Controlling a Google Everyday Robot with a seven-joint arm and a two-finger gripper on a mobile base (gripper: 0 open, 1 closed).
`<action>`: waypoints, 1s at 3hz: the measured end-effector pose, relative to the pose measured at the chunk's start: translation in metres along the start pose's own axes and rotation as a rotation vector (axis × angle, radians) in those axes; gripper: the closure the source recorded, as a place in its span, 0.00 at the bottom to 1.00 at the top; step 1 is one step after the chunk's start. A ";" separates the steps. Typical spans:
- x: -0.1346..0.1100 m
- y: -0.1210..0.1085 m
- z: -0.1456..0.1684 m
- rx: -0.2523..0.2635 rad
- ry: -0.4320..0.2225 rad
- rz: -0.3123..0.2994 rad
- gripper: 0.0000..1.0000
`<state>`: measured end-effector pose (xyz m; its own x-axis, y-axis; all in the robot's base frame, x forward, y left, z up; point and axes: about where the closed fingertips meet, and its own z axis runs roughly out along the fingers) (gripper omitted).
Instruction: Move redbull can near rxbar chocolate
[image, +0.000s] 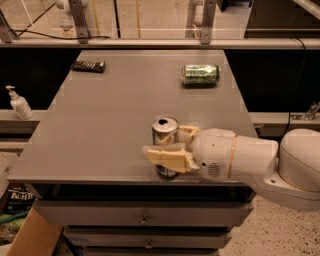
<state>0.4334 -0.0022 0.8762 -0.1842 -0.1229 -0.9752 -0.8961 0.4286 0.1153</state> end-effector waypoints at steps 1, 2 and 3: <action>-0.019 -0.017 0.003 0.052 -0.044 -0.006 0.87; -0.053 -0.041 0.007 0.130 -0.119 -0.034 1.00; -0.053 -0.041 0.007 0.130 -0.119 -0.034 1.00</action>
Offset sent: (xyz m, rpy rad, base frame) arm 0.0831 -0.0159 0.0755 0.1298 -0.1623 -0.2247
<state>0.4831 -0.0071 0.9220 -0.0986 -0.0358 -0.9945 -0.8397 0.5394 0.0638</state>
